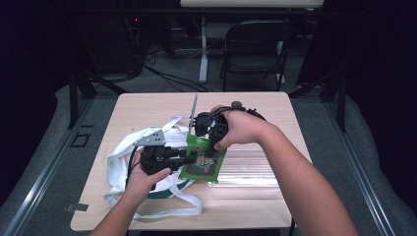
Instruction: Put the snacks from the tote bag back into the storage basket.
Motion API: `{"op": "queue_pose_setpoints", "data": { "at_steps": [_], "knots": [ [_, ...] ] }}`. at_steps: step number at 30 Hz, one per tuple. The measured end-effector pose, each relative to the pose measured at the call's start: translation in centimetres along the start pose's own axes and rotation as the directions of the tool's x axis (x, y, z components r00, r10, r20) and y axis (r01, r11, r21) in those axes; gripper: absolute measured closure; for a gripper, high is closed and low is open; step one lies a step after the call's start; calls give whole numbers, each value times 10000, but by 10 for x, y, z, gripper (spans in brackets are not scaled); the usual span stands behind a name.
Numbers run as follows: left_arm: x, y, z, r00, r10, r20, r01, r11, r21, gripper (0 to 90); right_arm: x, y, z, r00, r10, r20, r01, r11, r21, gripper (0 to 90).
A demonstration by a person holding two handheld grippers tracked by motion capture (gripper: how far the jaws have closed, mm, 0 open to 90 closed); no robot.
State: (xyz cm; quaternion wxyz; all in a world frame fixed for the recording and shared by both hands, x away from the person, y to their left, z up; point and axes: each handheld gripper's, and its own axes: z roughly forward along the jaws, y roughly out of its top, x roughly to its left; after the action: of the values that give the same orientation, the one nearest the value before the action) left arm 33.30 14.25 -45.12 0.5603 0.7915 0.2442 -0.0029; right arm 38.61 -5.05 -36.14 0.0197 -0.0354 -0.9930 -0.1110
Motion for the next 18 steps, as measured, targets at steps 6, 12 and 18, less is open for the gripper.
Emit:
{"op": "queue_pose_setpoints", "data": {
  "at_steps": [6, 12, 18],
  "knots": [
    [1, -1, 0, 9999, -155, -57, 155, 9999, -17, 652, 1, 0, -1, 10000, -73, -11, 73, 10000, 15, 738],
    [1, -1, 0, 9997, -236, -106, 235, 9997, -44, 613, 2, 1, -3, 10000, -47, 39, 47, 10000, -9, 742],
    [2, -1, 1, 9995, -285, -108, 286, 9996, 77, 582, 2, 2, -3, 9998, -122, 151, 121, 9999, 64, 742]
  ]
}}
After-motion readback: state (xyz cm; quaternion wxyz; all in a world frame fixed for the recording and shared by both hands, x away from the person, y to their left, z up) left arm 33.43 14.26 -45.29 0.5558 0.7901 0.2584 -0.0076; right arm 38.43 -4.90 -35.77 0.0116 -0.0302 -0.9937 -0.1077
